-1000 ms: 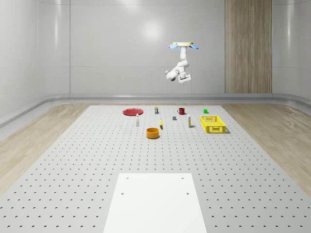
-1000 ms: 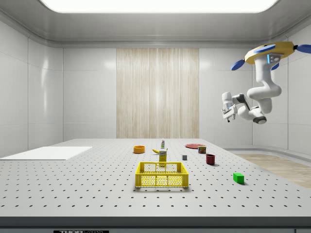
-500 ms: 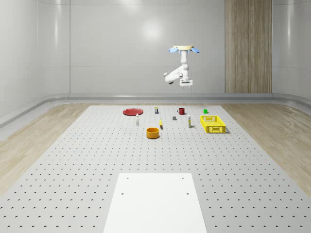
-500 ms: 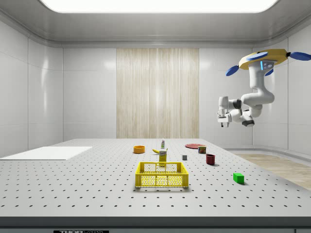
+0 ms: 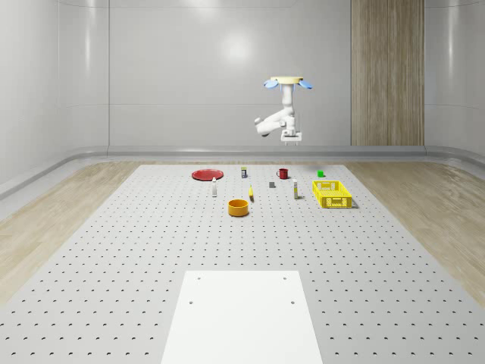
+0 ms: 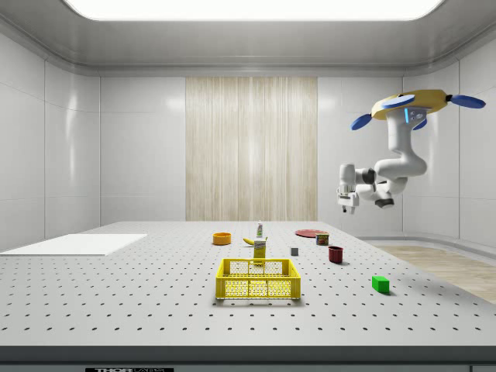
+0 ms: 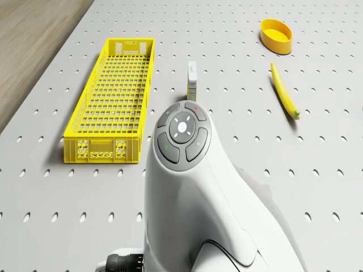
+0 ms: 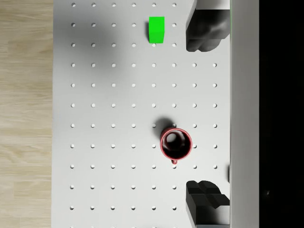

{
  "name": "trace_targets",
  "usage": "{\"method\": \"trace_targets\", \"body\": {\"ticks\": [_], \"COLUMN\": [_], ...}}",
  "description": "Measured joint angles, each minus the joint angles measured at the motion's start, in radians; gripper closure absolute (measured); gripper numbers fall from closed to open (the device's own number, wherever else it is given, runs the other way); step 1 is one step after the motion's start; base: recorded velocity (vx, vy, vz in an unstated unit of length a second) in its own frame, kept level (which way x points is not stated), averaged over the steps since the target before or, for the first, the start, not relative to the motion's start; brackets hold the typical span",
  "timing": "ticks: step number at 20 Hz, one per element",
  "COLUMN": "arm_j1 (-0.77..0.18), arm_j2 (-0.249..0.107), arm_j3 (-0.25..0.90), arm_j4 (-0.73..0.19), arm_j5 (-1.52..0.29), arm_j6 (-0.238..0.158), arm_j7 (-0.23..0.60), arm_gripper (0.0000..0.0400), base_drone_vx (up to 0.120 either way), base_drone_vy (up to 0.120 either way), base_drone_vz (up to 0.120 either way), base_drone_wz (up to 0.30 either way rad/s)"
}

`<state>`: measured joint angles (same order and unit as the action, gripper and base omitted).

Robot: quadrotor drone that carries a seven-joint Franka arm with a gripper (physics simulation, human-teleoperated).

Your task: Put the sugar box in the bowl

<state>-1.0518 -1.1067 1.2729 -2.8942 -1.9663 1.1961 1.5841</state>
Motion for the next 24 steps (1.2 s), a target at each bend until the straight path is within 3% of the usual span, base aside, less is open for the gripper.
{"method": "trace_targets", "body": {"ticks": [6,17,24], "arm_j1": [-0.015,-0.034,-0.044], "arm_j2": [-0.032,-0.086,-0.119], "arm_j3": [0.012,0.030,0.039], "arm_j4": [0.002,0.006,0.008], "arm_j5": [0.016,0.044,0.061], "arm_j6": [0.026,0.075,0.105], "arm_j7": [0.013,0.031,0.041], "arm_gripper": [0.0000,0.0000,0.0000], "base_drone_vx": [0.120,0.120,0.120], "base_drone_vy": [0.033,0.000,0.000], "base_drone_vz": [-0.033,-0.120,-0.063], "base_drone_wz": [0.000,0.000,0.000]}}
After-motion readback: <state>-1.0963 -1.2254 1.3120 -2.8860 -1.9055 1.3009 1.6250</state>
